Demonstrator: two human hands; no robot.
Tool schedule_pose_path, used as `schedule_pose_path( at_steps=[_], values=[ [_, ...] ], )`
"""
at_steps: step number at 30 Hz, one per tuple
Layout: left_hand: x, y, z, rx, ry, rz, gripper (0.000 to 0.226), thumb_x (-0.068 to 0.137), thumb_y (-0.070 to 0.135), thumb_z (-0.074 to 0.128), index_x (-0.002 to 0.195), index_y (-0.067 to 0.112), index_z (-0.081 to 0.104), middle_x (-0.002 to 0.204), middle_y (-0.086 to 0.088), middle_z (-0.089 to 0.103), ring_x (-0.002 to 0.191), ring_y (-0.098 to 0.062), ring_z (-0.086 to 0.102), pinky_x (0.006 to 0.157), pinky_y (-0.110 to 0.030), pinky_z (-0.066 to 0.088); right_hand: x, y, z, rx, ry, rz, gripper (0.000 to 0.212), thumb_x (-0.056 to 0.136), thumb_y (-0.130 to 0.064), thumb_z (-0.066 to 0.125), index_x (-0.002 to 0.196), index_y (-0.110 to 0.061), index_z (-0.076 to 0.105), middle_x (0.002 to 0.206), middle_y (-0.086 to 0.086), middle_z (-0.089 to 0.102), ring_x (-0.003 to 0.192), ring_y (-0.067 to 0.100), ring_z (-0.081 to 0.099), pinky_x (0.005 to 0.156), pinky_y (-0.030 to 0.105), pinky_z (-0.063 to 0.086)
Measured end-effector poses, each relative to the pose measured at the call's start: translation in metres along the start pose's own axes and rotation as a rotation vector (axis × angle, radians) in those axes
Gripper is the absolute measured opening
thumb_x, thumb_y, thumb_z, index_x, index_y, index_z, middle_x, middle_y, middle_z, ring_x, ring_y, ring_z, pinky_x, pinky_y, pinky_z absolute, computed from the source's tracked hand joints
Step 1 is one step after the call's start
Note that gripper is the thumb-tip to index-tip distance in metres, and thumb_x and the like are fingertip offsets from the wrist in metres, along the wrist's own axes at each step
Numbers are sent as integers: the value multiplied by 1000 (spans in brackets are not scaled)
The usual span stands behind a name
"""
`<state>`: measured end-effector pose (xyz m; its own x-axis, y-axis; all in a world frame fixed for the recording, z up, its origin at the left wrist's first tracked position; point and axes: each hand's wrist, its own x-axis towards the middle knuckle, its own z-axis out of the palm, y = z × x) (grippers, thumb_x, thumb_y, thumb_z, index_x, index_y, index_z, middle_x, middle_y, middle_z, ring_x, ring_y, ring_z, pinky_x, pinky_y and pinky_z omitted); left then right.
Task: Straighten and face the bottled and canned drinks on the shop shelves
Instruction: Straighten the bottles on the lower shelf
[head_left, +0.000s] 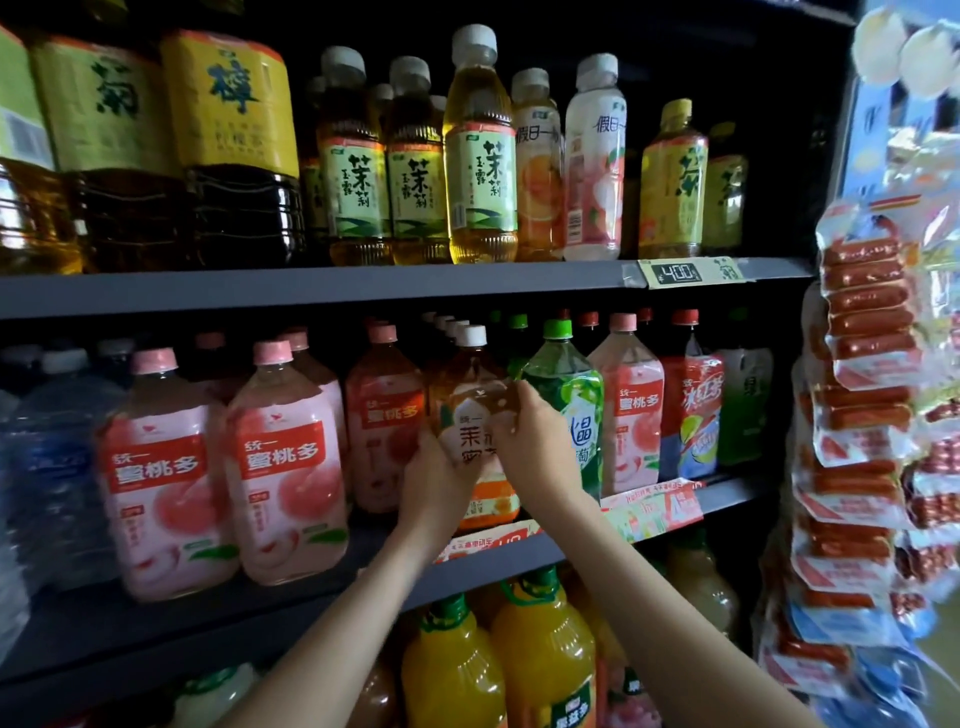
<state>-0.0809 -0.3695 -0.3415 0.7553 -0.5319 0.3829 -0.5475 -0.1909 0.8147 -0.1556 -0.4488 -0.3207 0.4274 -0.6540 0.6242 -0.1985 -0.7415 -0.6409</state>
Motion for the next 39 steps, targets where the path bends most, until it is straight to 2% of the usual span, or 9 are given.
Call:
schedule_pose_path(
  at_steps=[4, 8, 14, 18, 21, 26, 29, 32, 39],
  values=[
    [4, 1, 12, 22, 14, -22, 65, 81, 37, 71, 129, 6, 37, 120, -12, 61, 106, -30, 61, 67, -27, 45, -5, 12, -19, 50, 205, -79, 19, 93, -10, 51, 111, -7, 59, 98, 8, 66, 88, 22, 62, 75, 38, 52],
    [6, -2, 18, 29, 17, -25, 70, 82, 35, 71, 133, 6, 33, 125, -10, 57, 108, -28, 59, 62, -18, 42, -3, 19, -25, 64, 328, -214, 22, 86, -5, 62, 108, -5, 56, 93, -4, 51, 80, 11, 48, 68, 7, 37],
    [3, -8, 28, 75, 77, 57, 73, 77, 46, 72, 123, 6, 33, 112, -5, 55, 95, -18, 57, 48, -10, 36, 1, 66, -31, 214, 266, 68, 56, 76, -24, 78, 114, -13, 39, 94, -6, 46, 86, 13, 47, 78, 28, 39],
    [-6, 2, 42, 20, 148, 77, 122, 58, 55, 82, 144, 12, 7, 138, -14, 35, 123, -28, 42, 90, -32, 46, 5, 65, -26, 209, 177, 76, 47, 79, -27, 75, 99, -15, 34, 85, -4, 46, 76, 13, 49, 57, 17, 36],
    [-12, 18, 56, 224, 294, 170, 136, 53, 61, 81, 148, 12, -4, 153, -25, 8, 141, -41, 10, 111, -61, 17, 11, 65, -33, 219, 132, 124, 48, 77, -29, 77, 100, -14, 37, 86, -6, 47, 74, 7, 47, 56, 13, 37],
    [1, 37, 68, 572, 410, 485, 137, 43, 62, 85, 150, 14, 13, 154, -22, 7, 138, -45, 8, 105, -62, 9, 42, 79, -76, -16, 442, 11, 46, 89, -25, 63, 126, -5, 46, 121, 13, 53, 113, 30, 44, 93, 32, 31],
    [5, 38, 71, 679, 322, 481, 127, 46, 57, 86, 149, 17, 24, 156, -19, 13, 140, -42, 5, 107, -64, -1, 82, 78, -93, -66, 221, 104, 76, 88, -27, 64, 147, -5, 22, 140, 19, 41, 130, 35, 34, 107, 40, 27],
    [4, 40, 74, 728, 219, 416, 121, 56, 54, 82, 151, 20, 15, 156, -11, -4, 140, -35, -13, 103, -59, -24, 106, 73, -89, -63, 54, 211, 81, 82, -34, 70, 144, -5, 27, 134, 18, 45, 126, 37, 42, 103, 46, 36],
    [-2, 46, 66, 739, 151, 360, 105, 77, 52, 68, 152, 22, 1, 157, -6, -18, 140, -32, -26, 90, -49, -38, 74, 72, -109, 103, 317, 100, 29, 92, -34, 57, 105, -7, 56, 104, 8, 56, 93, 20, 51, 74, 29, 34]
  ],
)
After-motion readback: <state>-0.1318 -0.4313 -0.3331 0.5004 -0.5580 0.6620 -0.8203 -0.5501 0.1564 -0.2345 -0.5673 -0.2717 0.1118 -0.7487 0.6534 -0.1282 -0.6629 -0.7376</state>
